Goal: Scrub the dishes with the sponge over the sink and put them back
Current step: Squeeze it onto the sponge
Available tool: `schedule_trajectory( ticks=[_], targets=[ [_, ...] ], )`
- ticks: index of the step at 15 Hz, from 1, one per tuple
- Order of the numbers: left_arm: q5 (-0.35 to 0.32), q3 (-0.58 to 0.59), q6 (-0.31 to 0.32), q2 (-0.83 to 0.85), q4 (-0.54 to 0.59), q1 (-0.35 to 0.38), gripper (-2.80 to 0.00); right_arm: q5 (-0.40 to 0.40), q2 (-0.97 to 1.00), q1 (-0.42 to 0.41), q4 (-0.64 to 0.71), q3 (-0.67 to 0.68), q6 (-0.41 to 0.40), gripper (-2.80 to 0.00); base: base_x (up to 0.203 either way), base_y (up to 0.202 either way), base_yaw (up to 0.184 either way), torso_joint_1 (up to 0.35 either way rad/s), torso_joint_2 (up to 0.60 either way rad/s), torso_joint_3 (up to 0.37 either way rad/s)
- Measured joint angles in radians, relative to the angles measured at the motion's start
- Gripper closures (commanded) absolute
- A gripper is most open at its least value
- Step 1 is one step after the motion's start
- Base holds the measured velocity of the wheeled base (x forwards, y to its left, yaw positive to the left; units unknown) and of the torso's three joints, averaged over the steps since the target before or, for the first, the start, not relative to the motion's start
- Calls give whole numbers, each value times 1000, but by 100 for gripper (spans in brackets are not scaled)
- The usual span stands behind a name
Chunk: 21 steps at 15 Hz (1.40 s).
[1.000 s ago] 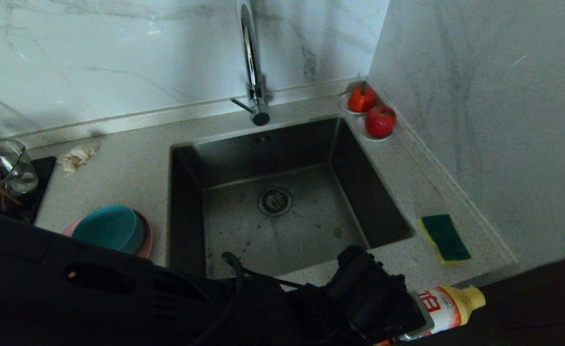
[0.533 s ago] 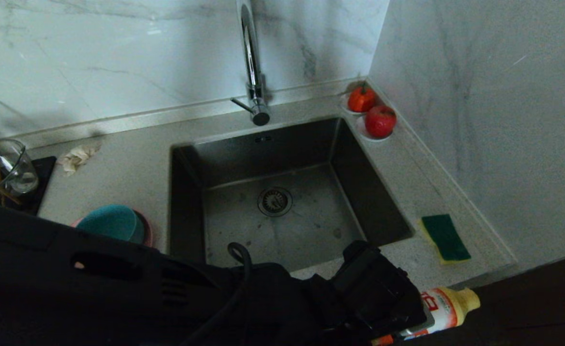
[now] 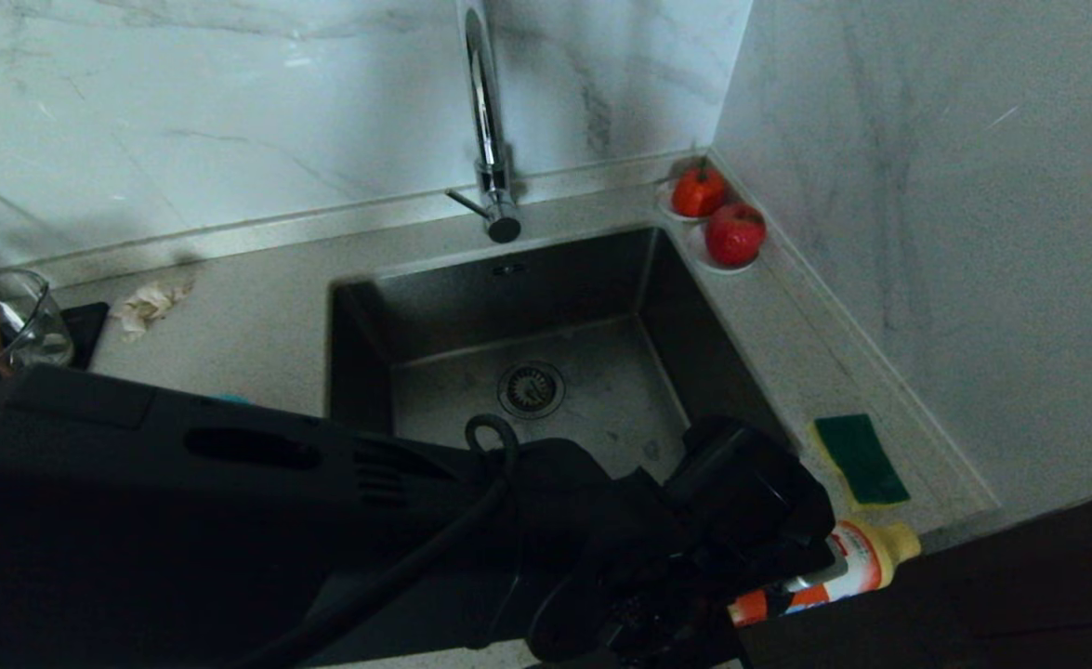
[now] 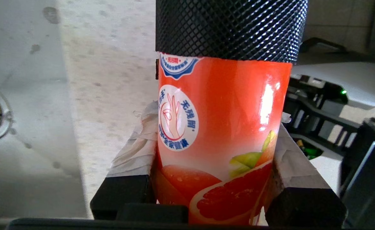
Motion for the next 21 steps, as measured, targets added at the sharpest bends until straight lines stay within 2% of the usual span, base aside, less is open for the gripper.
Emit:
schedule_trajectory(
  ticks=[3, 7, 9, 14, 21],
  targets=[
    [1, -35, 42, 6, 46, 7, 0, 0, 0, 0, 0, 0, 0, 0, 0, 0, 0, 0, 0, 0],
    [18, -165, 44, 27, 220, 13, 0, 0, 0, 0, 0, 0, 0, 0, 0, 0, 0, 0, 0, 0],
    [50, -214, 43, 50, 244, 16, 0, 0, 0, 0, 0, 1, 0, 0, 0, 0, 0, 0, 0, 0],
    [63, -359, 41, 98, 369, 18, 0, 0, 0, 0, 0, 0, 0, 0, 0, 0, 0, 0, 0, 0],
    [100, -391, 29, 154, 285, 33, 0, 0, 0, 0, 0, 1, 0, 0, 0, 0, 0, 0, 0, 0]
  ],
)
